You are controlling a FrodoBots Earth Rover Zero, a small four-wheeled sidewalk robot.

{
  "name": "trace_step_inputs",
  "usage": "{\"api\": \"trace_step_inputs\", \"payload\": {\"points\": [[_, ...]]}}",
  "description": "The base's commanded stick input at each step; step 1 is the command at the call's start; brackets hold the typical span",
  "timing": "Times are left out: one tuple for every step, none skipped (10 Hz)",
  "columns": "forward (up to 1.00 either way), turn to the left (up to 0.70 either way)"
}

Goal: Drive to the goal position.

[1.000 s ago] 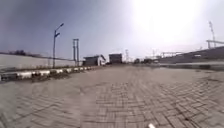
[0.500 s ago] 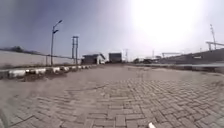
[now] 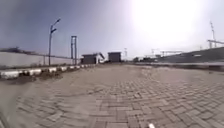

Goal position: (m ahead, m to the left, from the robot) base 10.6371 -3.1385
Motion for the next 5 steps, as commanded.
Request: {"api": "trace_step_inputs", "payload": {"points": [[1.00,0.00],[1.00,0.00],[1.00,-0.08],[1.00,-0.32],[1.00,-0.40]]}}
